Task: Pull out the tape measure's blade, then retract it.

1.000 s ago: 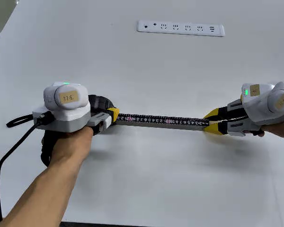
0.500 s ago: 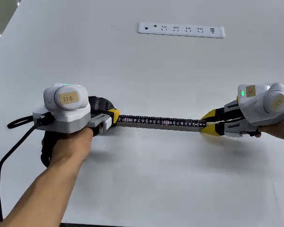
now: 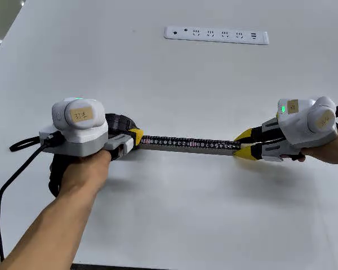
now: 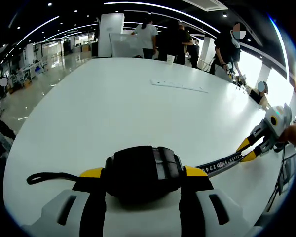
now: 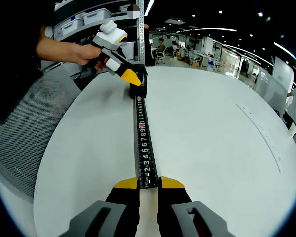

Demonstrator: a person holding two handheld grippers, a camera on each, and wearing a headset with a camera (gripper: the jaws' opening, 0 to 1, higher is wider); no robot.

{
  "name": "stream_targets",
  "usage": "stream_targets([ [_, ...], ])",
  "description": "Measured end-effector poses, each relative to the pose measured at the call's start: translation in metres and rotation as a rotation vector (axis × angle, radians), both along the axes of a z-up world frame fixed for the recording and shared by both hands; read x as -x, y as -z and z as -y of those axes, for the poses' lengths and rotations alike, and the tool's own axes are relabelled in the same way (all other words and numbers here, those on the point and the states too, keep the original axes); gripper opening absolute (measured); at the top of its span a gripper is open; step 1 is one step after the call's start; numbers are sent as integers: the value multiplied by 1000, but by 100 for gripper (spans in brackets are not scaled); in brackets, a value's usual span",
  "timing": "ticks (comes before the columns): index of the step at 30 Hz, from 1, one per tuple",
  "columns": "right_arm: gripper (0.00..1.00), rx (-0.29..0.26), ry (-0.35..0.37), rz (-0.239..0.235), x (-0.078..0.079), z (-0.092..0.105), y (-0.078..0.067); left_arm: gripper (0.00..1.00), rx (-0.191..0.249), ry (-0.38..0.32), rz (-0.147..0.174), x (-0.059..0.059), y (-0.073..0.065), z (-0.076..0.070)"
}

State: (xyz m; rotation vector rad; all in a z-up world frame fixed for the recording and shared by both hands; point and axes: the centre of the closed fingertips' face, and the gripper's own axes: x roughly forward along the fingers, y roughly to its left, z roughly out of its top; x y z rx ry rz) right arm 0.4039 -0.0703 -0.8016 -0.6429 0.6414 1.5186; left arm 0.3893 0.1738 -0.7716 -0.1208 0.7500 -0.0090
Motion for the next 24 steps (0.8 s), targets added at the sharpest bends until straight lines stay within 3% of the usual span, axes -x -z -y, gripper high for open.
stream_targets([
  [24, 10, -13, -12, 7, 0, -18, -2, 55, 10, -1, -2, -1, 0, 0],
])
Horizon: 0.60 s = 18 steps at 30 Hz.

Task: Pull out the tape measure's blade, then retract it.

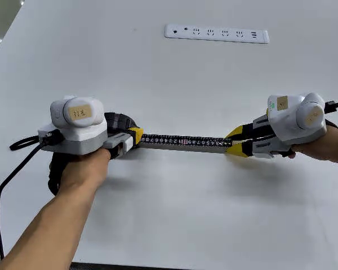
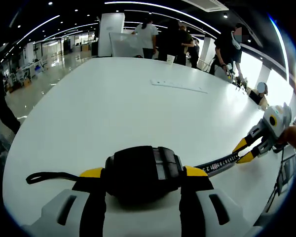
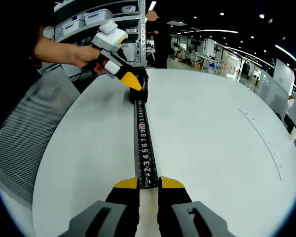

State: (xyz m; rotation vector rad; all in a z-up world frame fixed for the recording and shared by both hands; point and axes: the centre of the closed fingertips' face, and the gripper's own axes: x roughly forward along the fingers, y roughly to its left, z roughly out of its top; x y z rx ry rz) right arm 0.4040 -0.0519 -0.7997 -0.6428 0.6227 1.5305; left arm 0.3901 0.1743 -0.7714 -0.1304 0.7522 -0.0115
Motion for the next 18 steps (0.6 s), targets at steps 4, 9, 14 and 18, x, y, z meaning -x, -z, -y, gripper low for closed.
stream_targets([
  [4, 10, -2, -2, 1, 0, -3, 0, 55, 3, -1, -1, 0, 0, 0],
  [9, 10, -4, -5, 2, 1, -6, 0, 55, 4, -2, -1, 0, 0, 0],
  [14, 11, -4, -6, 2, 1, -8, 0, 55, 6, -2, -1, 1, 0, 0],
  [18, 11, -6, -7, 2, 2, -10, -1, 55, 8, -3, -1, 1, 0, 0],
])
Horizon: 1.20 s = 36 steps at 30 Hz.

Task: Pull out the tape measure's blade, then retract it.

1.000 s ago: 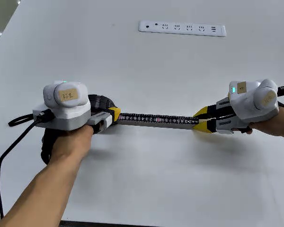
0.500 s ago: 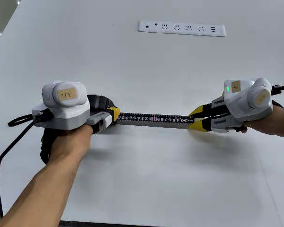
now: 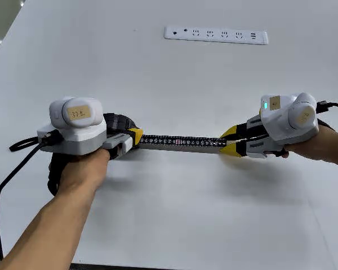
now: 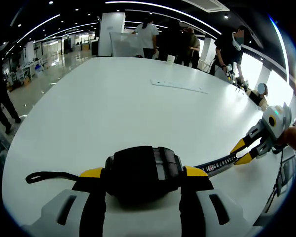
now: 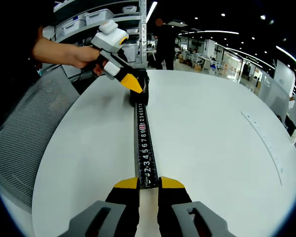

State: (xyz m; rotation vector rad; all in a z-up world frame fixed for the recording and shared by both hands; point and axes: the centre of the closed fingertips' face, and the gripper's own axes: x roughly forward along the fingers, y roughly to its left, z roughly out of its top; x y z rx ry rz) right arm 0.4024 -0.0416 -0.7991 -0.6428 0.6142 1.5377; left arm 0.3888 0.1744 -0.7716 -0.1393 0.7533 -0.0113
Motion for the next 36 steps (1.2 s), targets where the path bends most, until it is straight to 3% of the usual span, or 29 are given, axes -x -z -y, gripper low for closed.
stream_targets([
  [36, 11, -22, -17, 4, 1, -28, 0, 55, 14, -4, -4, 0, 0, -1],
])
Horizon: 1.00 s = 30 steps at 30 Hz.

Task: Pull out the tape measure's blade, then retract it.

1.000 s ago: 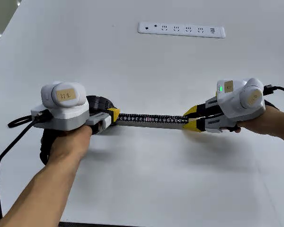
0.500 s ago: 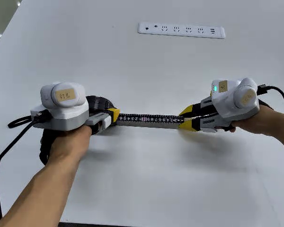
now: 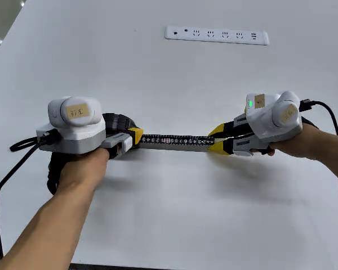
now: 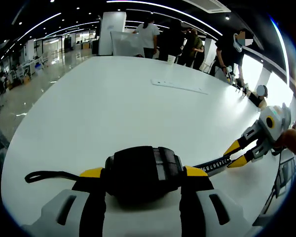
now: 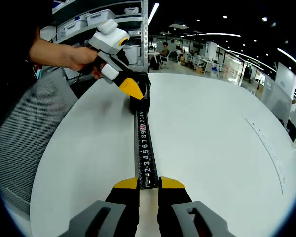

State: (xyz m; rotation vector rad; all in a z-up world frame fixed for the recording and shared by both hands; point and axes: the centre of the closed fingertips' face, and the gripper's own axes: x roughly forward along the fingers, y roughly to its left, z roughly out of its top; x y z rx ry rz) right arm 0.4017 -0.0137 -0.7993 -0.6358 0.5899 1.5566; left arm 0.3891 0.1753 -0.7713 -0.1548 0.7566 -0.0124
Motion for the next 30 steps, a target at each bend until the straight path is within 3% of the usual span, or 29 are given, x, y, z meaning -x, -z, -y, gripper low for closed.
stream_targets([
  [30, 11, -15, -6, -4, 2, -20, 1, 56, 9, 3, -5, 0, 0, 0],
])
